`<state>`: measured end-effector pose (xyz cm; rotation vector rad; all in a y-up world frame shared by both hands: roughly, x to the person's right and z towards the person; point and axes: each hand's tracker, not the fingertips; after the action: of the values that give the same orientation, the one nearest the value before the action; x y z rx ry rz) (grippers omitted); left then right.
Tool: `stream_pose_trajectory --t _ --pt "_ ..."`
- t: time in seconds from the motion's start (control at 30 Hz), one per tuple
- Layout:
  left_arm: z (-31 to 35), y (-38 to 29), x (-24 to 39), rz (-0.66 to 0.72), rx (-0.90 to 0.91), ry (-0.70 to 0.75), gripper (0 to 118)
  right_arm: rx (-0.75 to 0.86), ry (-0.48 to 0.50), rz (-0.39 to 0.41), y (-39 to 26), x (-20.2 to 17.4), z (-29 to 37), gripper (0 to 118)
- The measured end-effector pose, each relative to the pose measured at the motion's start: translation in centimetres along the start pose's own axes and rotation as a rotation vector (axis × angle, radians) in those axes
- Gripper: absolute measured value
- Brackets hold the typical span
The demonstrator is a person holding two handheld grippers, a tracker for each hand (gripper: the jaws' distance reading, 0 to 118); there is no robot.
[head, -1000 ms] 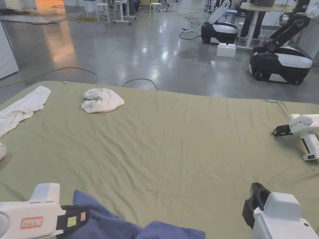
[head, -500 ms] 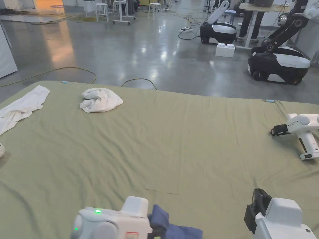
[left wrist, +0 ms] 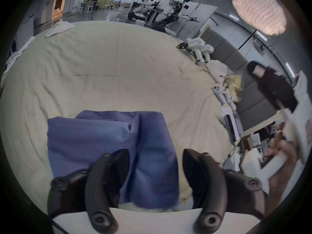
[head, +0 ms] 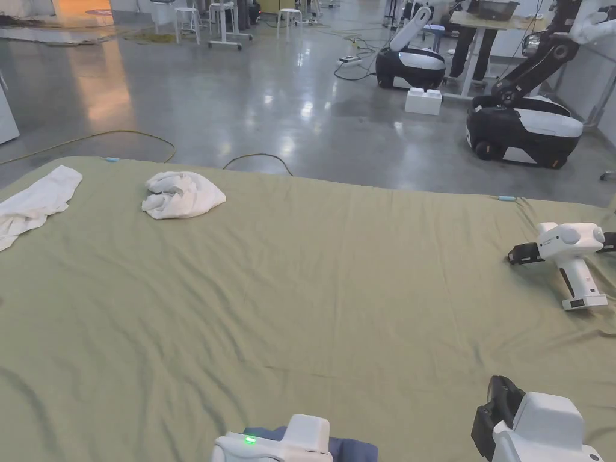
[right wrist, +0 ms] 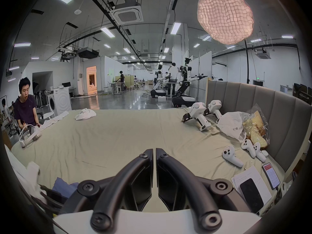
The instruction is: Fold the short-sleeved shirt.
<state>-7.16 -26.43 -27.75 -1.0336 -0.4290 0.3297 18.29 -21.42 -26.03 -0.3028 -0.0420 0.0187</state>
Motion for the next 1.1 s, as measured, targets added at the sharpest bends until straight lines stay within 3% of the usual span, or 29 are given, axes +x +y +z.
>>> stream_pose_trajectory --t 0.1,0.13,0.23,0.33,0.47,0.73,0.87,1.0,1.1 --pt "2.8 0.9 -0.6 0.028 0.073 -0.039 69 -0.004 0.002 -0.005 -0.1 0.0 0.0 2" --pt "3.5 1.0 -1.0 0.05 0.101 -0.06 61 -0.006 0.004 -0.009 -0.2 0.0 0.0 2" --pt "3.2 1.4 -1.8 0.081 0.117 -0.047 10 -0.011 0.007 -0.013 -0.3 -0.2 -0.1 2" --pt "0.8 0.9 -2.5 0.103 0.056 -0.026 2 -0.016 0.016 -0.018 -0.5 -0.4 -0.1 2" --pt "-3.3 -0.7 -2.5 0.138 -0.048 -0.079 1 -0.02 0.02 -0.012 -0.6 -0.6 0.0 2" --pt "-7.1 -2.9 -2.0 0.109 0.03 -0.067 1 -0.021 0.016 -0.012 -0.6 -0.7 0.0 2" --pt "-4.7 -1.8 -2.1 0.06 0.043 -0.088 1 -0.009 0.018 -0.007 -0.3 -0.9 0.2 2" --pt "0.8 0.9 -2.8 -0.033 0.237 -0.015 1 0.016 0.017 -0.003 0.2 -1.3 0.0 2" --pt "4.7 2.5 -3.8 -0.082 0.425 0.121 1 0.046 0.014 0.004 0.8 -2.0 -0.2 2"
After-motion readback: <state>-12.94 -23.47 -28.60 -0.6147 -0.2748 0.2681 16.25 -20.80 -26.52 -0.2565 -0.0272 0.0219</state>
